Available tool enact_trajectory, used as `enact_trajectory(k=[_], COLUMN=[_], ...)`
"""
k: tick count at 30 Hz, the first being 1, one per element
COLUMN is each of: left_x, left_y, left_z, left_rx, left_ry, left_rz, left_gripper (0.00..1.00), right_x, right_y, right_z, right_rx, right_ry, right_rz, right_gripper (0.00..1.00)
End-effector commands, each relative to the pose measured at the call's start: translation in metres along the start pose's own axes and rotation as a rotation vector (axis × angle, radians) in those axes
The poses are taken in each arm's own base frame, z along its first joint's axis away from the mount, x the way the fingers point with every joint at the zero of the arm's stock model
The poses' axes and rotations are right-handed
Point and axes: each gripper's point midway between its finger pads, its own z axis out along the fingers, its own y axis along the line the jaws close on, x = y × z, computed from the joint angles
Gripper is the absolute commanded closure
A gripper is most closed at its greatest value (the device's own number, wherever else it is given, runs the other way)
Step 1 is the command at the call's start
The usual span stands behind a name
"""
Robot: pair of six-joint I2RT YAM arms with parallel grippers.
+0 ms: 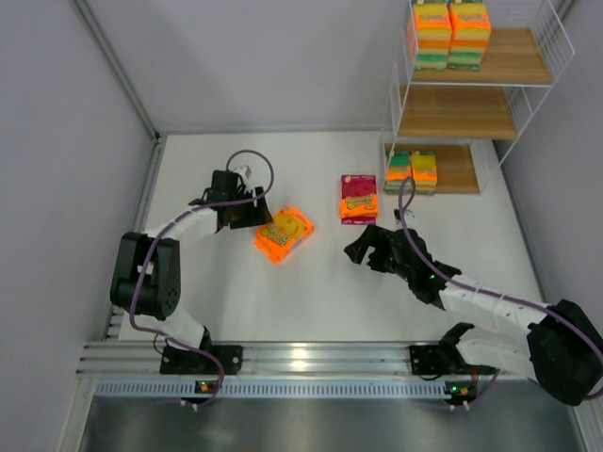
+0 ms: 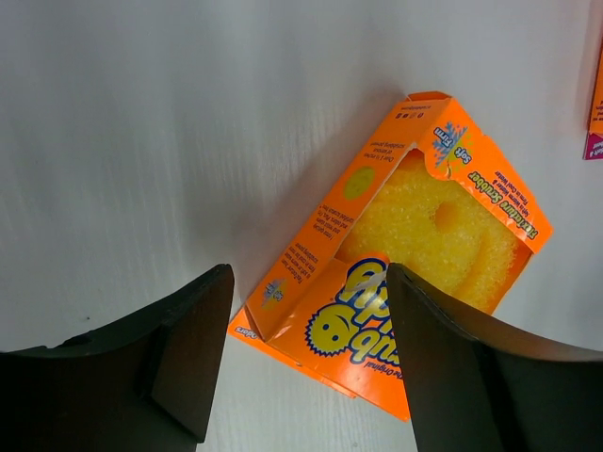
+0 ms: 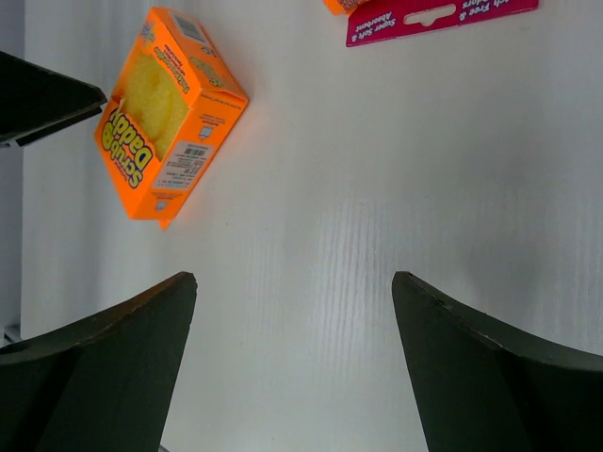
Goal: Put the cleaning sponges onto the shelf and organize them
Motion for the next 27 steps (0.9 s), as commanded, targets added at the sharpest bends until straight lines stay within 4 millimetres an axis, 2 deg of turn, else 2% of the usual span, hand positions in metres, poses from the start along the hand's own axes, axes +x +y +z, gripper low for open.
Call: enact_trajectory(k=[1,4,10,11,14,15,17,19,20,21,24,25,26,27], left_x=[-0.020,-0.017,-0.017,-0.017,-0.015,-0.014,-0.011,-0.016,-0.010,-0.009,-0.002,0.008,0.005,0.013], left_y=[-0.007,0.000,0.003,0.003,0.002,-0.002,-0.006,-0.011,-0.023,-0.025,-0.039,-0.061,-0.066,-0.074], left_z=[0.005,0.014,0.028,0.029,0.031,0.029,0.027,0.016,0.009,0.005,-0.013,-0.016,-0.022,-0.024], left_rx=[0.048,0.017,0.017,0.016,0.024,0.040,0.046,0.025,0.032,0.008,-0.097,-0.076,-0.097,-0.090], left_ry=[-0.082,-0.077,-0.081,-0.082,-0.079,-0.074,-0.073,-0.113,-0.123,-0.145,-0.261,-0.269,-0.316,-0.313], left_rz=[0.053,0.046,0.030,0.025,0.007,-0.001,-0.013,-0.045,-0.081,-0.105,-0.203,-0.200,-0.255,-0.257], left_gripper=[0.29,0.30,0.39,0.47,0.57,0.63,0.69,0.76,0.79,0.81,0.97,1.00,1.00,1.00], right_x=[-0.032,-0.032,-0.033,-0.033,-0.034,-0.035,-0.036,-0.035,-0.038,-0.039,-0.047,-0.047,-0.050,-0.055], right_y=[0.036,0.036,0.031,0.030,0.028,0.027,0.025,0.023,0.024,0.022,0.019,0.017,0.016,0.014], right_z=[-0.006,-0.009,-0.011,-0.011,-0.014,-0.014,-0.013,-0.012,-0.012,-0.012,-0.013,-0.015,-0.017,-0.019], right_rx=[-0.098,-0.099,-0.080,-0.073,-0.065,-0.057,-0.045,-0.028,-0.027,-0.008,0.027,0.042,0.057,0.074], right_ry=[-0.102,-0.099,-0.107,-0.107,-0.116,-0.119,-0.121,-0.118,-0.122,-0.129,-0.156,-0.155,-0.160,-0.180], right_rz=[0.015,0.009,0.005,0.006,0.008,0.008,0.008,0.009,0.020,0.027,0.062,0.061,0.066,0.066], right_gripper=[0.13,0.12,0.12,0.12,0.12,0.12,0.12,0.12,0.12,0.12,0.11,0.11,0.10,0.10])
